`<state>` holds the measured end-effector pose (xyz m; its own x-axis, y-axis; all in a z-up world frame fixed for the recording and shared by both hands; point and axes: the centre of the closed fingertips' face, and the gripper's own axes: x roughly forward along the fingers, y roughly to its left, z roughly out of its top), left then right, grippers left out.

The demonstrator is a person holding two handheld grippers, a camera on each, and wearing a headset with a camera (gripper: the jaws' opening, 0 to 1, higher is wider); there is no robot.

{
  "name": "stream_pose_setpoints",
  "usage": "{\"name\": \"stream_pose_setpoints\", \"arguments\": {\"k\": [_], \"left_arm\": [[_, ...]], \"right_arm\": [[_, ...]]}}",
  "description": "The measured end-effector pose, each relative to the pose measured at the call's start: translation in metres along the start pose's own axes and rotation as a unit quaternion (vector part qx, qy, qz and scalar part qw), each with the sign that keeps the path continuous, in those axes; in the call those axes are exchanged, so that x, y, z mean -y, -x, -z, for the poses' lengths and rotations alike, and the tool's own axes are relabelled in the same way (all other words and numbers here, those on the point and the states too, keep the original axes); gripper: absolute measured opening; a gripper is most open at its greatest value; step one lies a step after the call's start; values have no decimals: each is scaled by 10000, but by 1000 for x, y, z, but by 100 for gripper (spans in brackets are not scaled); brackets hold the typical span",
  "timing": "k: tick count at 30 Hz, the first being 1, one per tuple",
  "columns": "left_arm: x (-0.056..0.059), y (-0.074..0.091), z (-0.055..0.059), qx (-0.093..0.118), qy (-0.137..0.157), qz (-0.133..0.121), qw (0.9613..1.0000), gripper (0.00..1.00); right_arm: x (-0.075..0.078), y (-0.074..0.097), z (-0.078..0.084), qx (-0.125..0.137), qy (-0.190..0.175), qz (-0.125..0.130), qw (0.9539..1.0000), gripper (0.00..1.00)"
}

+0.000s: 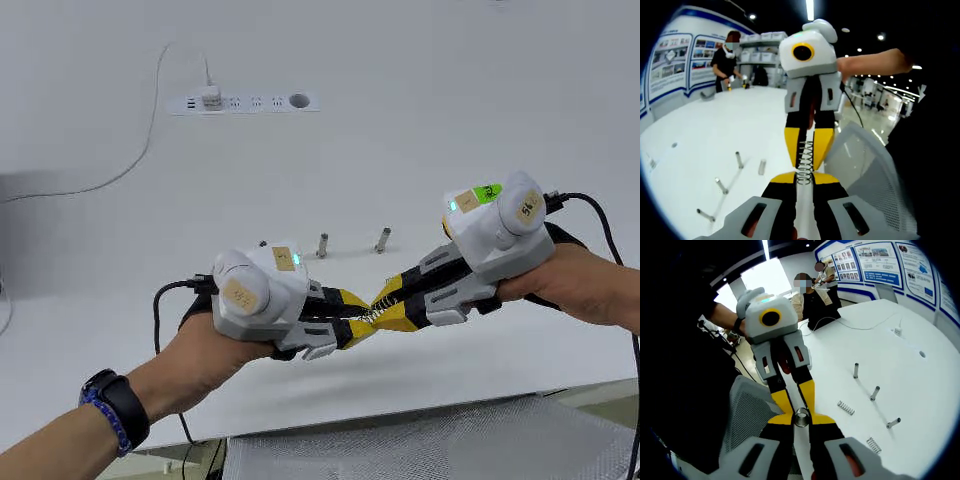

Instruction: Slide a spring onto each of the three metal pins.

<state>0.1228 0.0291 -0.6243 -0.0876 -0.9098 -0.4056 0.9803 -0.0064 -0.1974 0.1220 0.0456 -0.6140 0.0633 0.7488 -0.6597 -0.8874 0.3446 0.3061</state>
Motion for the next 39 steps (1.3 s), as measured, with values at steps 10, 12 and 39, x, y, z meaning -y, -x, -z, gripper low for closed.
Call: {"name": "stream_pose_setpoints", "arguments": {"k": [10,12,39], "left_arm": [[-13,19,23,-79,267,-382,9989,12],[-18,23,27,-44,397,-505,9979,14],[-77,73,61,12,1097,-1910,9754,29]], "right_arm": [[8,-4,-2,39,-9,162,9999,12],[11,-6,2,-50,96,268,9996,12],[57,-17,25,-403,-100,891,9952,12]]}}
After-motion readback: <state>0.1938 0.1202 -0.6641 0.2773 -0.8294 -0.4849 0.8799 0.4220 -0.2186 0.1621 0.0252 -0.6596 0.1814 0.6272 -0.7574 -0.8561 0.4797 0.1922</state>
